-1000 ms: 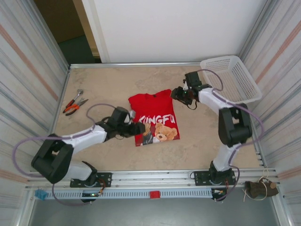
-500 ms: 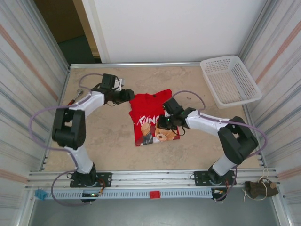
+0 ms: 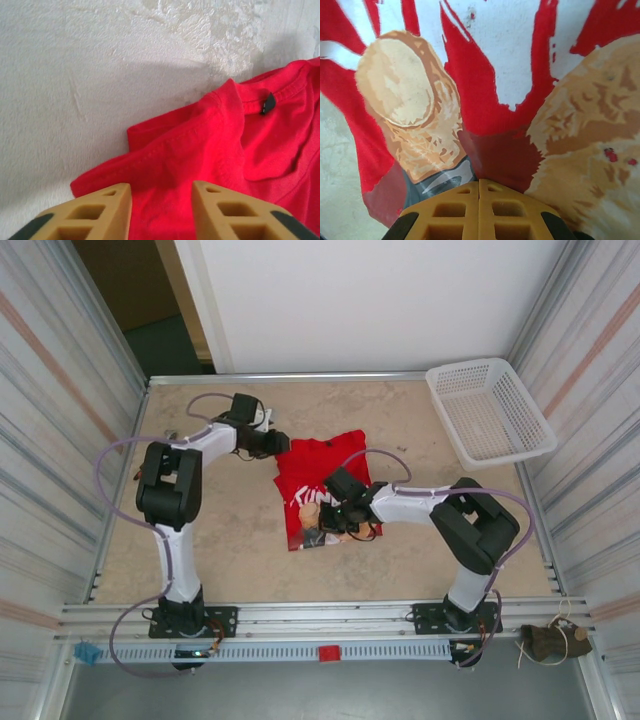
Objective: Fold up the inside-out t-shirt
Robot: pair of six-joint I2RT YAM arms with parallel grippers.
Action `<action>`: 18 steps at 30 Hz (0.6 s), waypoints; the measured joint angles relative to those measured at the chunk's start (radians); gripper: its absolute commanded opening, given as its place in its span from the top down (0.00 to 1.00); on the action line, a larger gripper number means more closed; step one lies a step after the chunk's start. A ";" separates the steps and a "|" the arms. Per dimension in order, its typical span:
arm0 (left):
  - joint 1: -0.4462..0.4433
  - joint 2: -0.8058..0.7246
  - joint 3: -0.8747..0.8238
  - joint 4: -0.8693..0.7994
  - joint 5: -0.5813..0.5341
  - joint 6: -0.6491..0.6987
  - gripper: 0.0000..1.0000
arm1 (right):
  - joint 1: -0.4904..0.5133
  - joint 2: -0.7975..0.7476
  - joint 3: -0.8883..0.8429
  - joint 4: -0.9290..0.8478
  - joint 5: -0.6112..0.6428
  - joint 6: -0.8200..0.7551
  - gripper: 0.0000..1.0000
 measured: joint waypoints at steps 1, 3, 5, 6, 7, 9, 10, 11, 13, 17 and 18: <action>0.000 0.010 0.010 -0.001 0.001 -0.002 0.90 | 0.000 0.001 -0.001 0.006 0.000 0.005 1.00; 0.000 0.037 0.042 -0.005 0.003 -0.001 1.00 | 0.000 0.003 -0.005 0.016 -0.002 0.022 1.00; 0.000 0.061 0.079 -0.004 0.003 -0.004 1.00 | 0.000 0.003 -0.010 0.024 -0.003 0.034 1.00; 0.000 0.070 0.097 -0.005 0.003 -0.005 1.00 | 0.000 0.003 -0.011 0.027 -0.003 0.039 1.00; 0.000 0.074 0.111 -0.006 0.002 -0.005 1.00 | 0.000 0.003 -0.011 0.029 -0.003 0.046 1.00; 0.000 0.076 0.143 -0.007 0.002 -0.007 1.00 | 0.002 0.003 -0.016 0.035 -0.002 0.056 1.00; 0.002 0.076 0.158 -0.006 0.002 -0.010 1.00 | 0.002 0.003 -0.017 0.039 -0.002 0.059 1.00; 0.002 0.076 0.171 -0.002 0.002 -0.012 1.00 | 0.003 0.003 -0.019 0.042 -0.001 0.061 1.00; 0.006 0.076 0.190 0.008 0.001 -0.022 1.00 | 0.007 0.003 -0.022 0.050 0.003 0.072 1.00; 0.019 0.076 0.198 0.012 -0.002 -0.031 0.53 | 0.008 0.001 -0.025 0.056 0.006 0.079 1.00; 0.021 0.076 0.195 0.012 -0.006 -0.029 0.47 | 0.009 0.001 -0.025 0.057 0.007 0.079 1.00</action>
